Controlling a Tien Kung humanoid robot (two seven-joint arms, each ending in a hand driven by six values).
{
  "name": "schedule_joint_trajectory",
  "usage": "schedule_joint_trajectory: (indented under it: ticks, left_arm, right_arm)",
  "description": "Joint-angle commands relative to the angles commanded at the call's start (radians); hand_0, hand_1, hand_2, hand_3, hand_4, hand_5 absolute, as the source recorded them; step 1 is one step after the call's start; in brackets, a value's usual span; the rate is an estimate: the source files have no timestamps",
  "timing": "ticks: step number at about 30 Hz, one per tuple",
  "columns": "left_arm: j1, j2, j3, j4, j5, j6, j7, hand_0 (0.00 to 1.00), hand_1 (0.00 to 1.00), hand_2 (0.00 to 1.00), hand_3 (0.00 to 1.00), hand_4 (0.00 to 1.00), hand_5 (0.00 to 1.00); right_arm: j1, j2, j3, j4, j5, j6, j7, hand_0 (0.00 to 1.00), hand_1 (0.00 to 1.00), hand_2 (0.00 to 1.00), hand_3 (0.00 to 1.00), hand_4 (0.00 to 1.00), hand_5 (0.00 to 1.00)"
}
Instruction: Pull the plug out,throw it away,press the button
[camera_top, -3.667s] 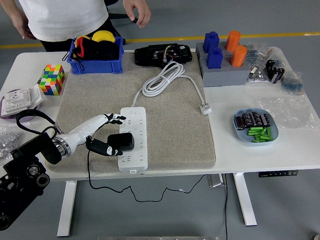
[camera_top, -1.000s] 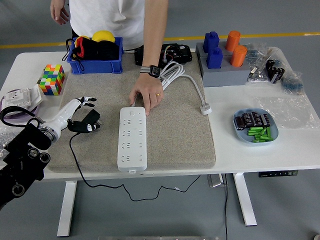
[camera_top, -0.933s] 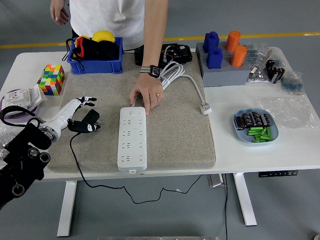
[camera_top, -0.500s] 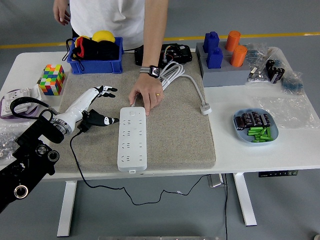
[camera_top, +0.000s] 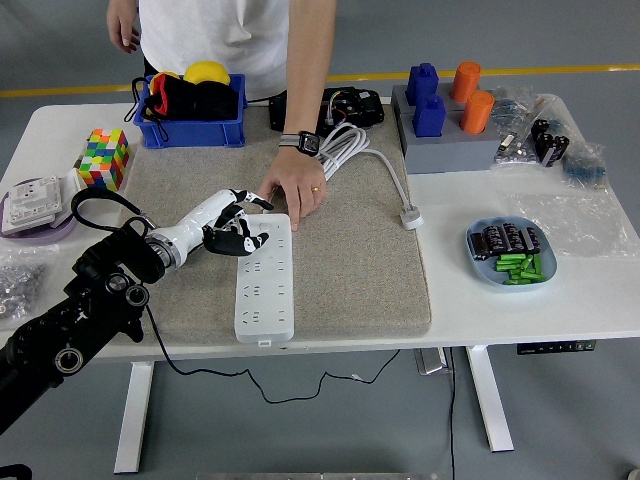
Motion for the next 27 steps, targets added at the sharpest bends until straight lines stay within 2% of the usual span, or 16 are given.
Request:
schedule_joint_trajectory:
  ticks: [4, 5, 8, 10, 11, 27]
  left_arm:
    - [-0.010, -0.010, 0.002, 0.013, -0.004, -0.018, 0.040, 0.027, 0.059, 0.151, 0.738, 0.373, 0.002]
    - [-0.013, -0.012, 0.003, 0.017, -0.003, -0.020, 0.049, 0.029, 0.053, 0.147, 0.727, 0.297, 0.002]
    - [-0.020, -0.018, 0.005, 0.032, 0.005, -0.024, 0.067, 0.029, 0.053, 0.147, 0.727, 0.297, 0.002]
    - [-0.024, -0.019, 0.006, 0.039, 0.006, -0.024, 0.072, 0.029, 0.053, 0.147, 0.727, 0.297, 0.002]
    - [-0.027, -0.020, 0.009, 0.043, 0.004, -0.024, 0.074, 0.029, 0.051, 0.147, 0.728, 0.262, 0.002]
    - [-0.056, -0.030, 0.048, 0.089, 0.001, -0.036, 0.101, 0.029, 0.046, 0.146, 0.727, 0.251, 0.002]
  right_arm:
    - [0.001, -0.001, -0.003, 0.001, 0.001, 0.001, 0.000, 0.728, 0.679, 0.660, 0.640, 0.742, 0.596]
    - [0.001, -0.002, -0.004, 0.001, 0.002, 0.000, 0.000, 0.728, 0.679, 0.660, 0.639, 0.742, 0.596]
    - [0.002, -0.003, -0.008, 0.001, 0.003, 0.001, 0.000, 0.728, 0.679, 0.660, 0.639, 0.742, 0.596]
    - [0.003, -0.004, -0.010, 0.001, 0.003, 0.001, 0.000, 0.728, 0.679, 0.660, 0.639, 0.742, 0.596]
    - [0.003, -0.004, -0.010, 0.001, 0.003, 0.001, 0.000, 0.728, 0.679, 0.660, 0.629, 0.742, 0.595]
    - [0.004, -0.010, -0.023, 0.002, 0.009, 0.000, 0.001, 0.728, 0.679, 0.660, 0.625, 0.742, 0.595]
